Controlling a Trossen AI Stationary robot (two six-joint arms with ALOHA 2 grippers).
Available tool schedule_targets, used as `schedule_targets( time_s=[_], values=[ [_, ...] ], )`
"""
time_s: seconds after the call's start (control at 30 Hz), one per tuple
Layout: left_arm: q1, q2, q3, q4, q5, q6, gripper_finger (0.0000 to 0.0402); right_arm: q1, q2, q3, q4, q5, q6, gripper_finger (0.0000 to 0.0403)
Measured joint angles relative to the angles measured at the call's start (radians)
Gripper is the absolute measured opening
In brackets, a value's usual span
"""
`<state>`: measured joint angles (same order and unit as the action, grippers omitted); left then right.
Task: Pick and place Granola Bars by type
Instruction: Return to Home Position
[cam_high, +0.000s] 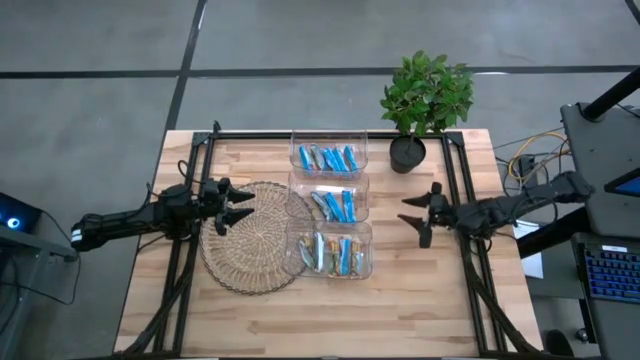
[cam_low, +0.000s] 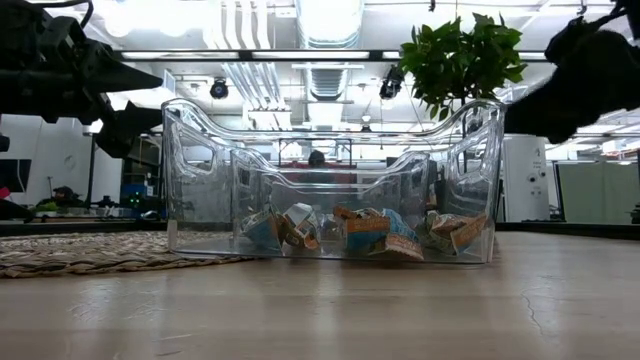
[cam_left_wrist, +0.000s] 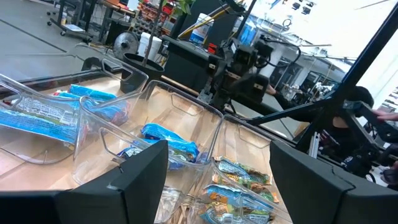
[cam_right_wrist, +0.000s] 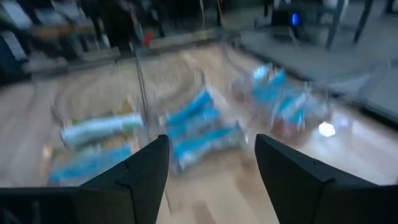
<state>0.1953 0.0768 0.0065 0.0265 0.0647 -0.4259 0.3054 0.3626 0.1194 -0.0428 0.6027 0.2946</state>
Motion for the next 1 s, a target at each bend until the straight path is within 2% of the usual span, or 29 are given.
schedule_targets(
  time_s=[0.13, 0.37, 0.63, 0.8, 1.0],
  values=[
    [0.000, 0.000, 0.000, 0.000, 0.000, 0.000, 0.0261, -0.035, -0.063, -0.040, 0.132, -0.070, -0.108, 0.0227],
    [0.000, 0.000, 0.000, 0.000, 0.000, 0.000, 0.0261, -0.116, -0.131, -0.098, 0.214, -0.309, -0.199, 0.0226],
    [0.000, 0.000, 0.000, 0.000, 0.000, 0.000, 0.0261, -0.203, -0.198, -0.110, 0.214, -0.413, -0.202, 0.0229],
    [0.000, 0.000, 0.000, 0.000, 0.000, 0.000, 0.0261, -0.219, -0.249, -0.110, 0.212, -0.474, -0.201, 0.0226],
    [0.000, 0.000, 0.000, 0.000, 0.000, 0.000, 0.0261, -0.219, -0.310, -0.110, 0.145, -0.475, -0.198, 0.0228]
  ],
)
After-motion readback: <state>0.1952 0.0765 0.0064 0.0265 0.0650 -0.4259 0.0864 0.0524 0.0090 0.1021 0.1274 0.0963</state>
